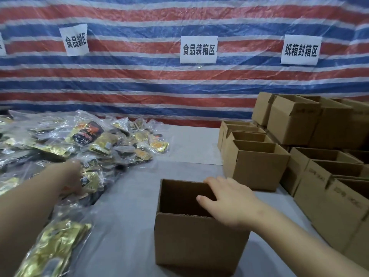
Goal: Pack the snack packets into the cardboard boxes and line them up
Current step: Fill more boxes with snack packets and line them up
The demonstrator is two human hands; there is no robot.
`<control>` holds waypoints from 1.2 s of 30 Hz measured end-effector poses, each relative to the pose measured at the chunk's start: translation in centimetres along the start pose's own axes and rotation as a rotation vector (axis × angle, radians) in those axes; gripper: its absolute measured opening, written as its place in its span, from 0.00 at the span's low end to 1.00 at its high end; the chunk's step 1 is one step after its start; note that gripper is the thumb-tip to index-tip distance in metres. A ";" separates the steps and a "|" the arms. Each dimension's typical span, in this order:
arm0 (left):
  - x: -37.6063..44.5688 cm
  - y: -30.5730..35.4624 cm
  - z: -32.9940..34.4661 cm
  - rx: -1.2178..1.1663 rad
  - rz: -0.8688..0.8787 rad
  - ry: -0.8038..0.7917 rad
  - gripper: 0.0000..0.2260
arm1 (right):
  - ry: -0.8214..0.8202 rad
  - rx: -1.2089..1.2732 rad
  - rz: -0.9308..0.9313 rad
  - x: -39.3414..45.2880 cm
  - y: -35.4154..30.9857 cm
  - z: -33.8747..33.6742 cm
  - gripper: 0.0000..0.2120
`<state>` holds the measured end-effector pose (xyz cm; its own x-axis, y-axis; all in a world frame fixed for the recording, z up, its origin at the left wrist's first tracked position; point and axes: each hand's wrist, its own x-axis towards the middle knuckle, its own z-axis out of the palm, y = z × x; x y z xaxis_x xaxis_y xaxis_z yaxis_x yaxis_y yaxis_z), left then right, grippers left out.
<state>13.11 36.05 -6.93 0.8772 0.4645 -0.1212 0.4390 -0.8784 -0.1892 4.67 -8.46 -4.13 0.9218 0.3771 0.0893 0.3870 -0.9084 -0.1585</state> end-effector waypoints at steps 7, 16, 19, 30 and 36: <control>-1.6 0.5 -0.3 0.176 0.079 0.169 0.24 | 0.002 -0.013 0.002 0.1 -0.2 -0.1 0.25; -4.3 2.3 -1.2 0.088 0.218 0.366 0.03 | -0.011 -0.027 0.012 0.1 -0.2 -0.1 0.25; -5.5 3.7 -2.7 -0.085 0.300 0.404 0.08 | -0.020 -0.032 0.020 0.1 -0.1 -0.2 0.25; -14.8 10.3 -10.2 -1.737 0.388 -0.152 0.23 | -0.070 -0.020 0.029 -0.7 -0.8 -1.2 0.26; -18.3 13.7 -11.9 -1.994 0.514 -0.319 0.22 | -0.169 0.014 0.065 -3.2 -0.8 -1.6 0.35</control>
<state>5.39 14.18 4.28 0.9997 0.0014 0.0249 -0.0242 0.3016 0.9531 1.37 -9.20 -2.67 0.9351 0.3434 -0.0876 0.3253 -0.9297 -0.1727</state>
